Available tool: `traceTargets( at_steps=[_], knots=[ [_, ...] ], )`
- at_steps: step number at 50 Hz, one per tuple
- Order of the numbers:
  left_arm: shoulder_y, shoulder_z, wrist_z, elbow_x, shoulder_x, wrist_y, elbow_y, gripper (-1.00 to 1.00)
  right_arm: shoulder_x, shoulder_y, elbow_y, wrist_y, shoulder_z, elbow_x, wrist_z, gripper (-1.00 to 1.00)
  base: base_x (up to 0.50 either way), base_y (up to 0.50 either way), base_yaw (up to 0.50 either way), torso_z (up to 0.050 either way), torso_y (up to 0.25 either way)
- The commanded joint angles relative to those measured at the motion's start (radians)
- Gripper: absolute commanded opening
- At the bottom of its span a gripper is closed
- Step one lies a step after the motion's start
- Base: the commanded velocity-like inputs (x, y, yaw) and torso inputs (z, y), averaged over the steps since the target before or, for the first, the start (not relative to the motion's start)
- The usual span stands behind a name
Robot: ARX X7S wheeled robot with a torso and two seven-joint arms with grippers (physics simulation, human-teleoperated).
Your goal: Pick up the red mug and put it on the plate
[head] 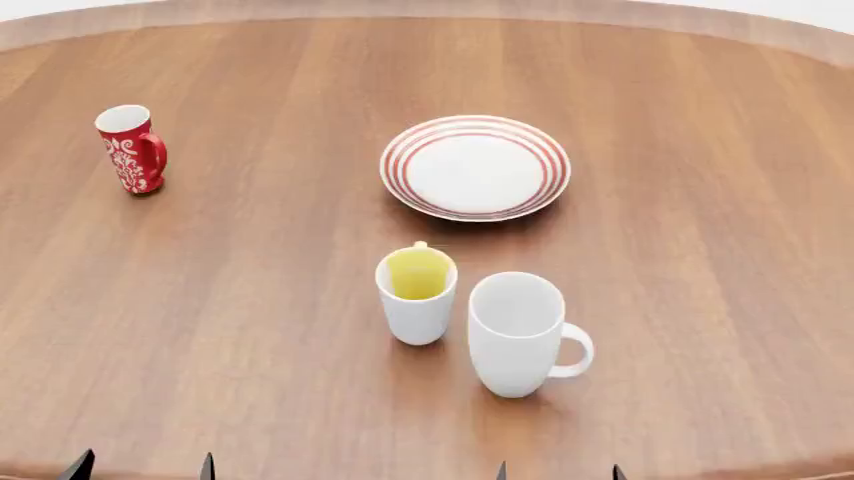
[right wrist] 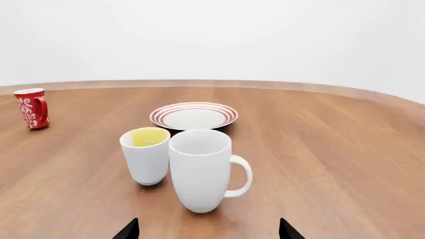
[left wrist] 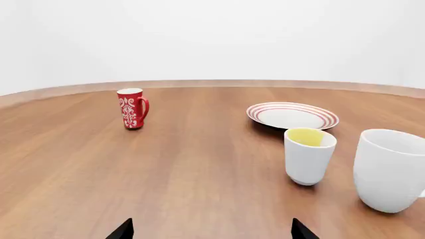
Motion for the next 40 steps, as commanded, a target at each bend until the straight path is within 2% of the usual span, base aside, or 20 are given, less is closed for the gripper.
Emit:
traceTargets(
  at_steps=[1, 11, 14, 17, 20, 21, 22, 25, 31, 35, 40],
  knots=[
    [0.000, 0.019, -0.016, -0.019, -0.015, -0.006, 0.001, 1.00, 0.016, -0.004, -0.006, 0.004, -0.022, 0.014, 0.019, 1.00, 0.00, 0.00, 0.00, 0.000, 0.000],
    [-0.004, 0.053, -0.053, -0.046, -0.044, -0.008, 0.000, 1.00, 0.047, -0.007, -0.022, 0.004, -0.065, 0.039, 0.045, 1.00, 0.00, 0.00, 0.00, 0.000, 0.000],
    [-0.005, 0.059, -0.051, -0.067, -0.052, -0.055, 0.042, 1.00, 0.055, -0.004, -0.046, 0.028, -0.071, 0.047, 0.050, 1.00, 0.00, 0.00, 0.00, 0.000, 0.000],
    [-0.032, 0.067, -0.068, -0.061, -0.063, -0.150, 0.125, 1.00, 0.067, 0.014, -0.153, 0.148, -0.075, 0.075, 0.043, 1.00, 0.00, 0.00, 0.00, 0.000, 0.000],
    [-0.119, 0.064, -0.082, -0.073, -0.078, -0.363, 0.264, 1.00, 0.084, 0.097, -0.318, 0.388, -0.070, 0.089, 0.064, 1.00, 0.00, 0.00, 0.00, 0.000, 0.000],
    [-0.119, 0.065, -0.083, -0.075, -0.079, -0.366, 0.267, 1.00, 0.085, 0.098, -0.321, 0.392, -0.071, 0.091, 0.066, 1.00, 0.00, 0.00, 0.00, 0.000, 0.000],
    [-0.171, 0.055, -0.072, -0.111, -0.083, -0.474, 0.331, 1.00, 0.095, 0.142, -0.396, 0.496, -0.067, 0.114, 0.059, 1.00, 0.00, 0.00, 0.00, 0.000, 0.000],
    [-0.277, 0.048, -0.077, -0.140, -0.095, -0.640, 0.422, 1.00, 0.113, 0.248, -0.508, 0.661, -0.053, 0.140, 0.062, 1.00, 0.00, 0.00, 0.00, 0.000, 0.000],
    [-0.420, 0.047, -0.099, -0.145, -0.112, -0.757, 0.490, 1.00, 0.144, 0.436, -0.633, 0.887, -0.027, 0.170, 0.080, 1.00, 0.00, 0.00, 0.00, 0.000, 0.000],
    [-0.464, 0.044, -0.105, -0.154, -0.116, -0.798, 0.513, 1.00, 0.154, 0.507, -0.671, 0.977, -0.019, 0.187, 0.082, 1.00, 0.00, 0.00, 0.00, 0.000, 0.000],
    [-0.489, 0.037, -0.112, -0.165, -0.119, -0.827, 0.536, 1.00, 0.157, 0.540, -0.677, 1.011, -0.022, 0.193, 0.086, 1.00, 0.00, 0.00, 0.00, 0.000, 0.000]
  ],
)
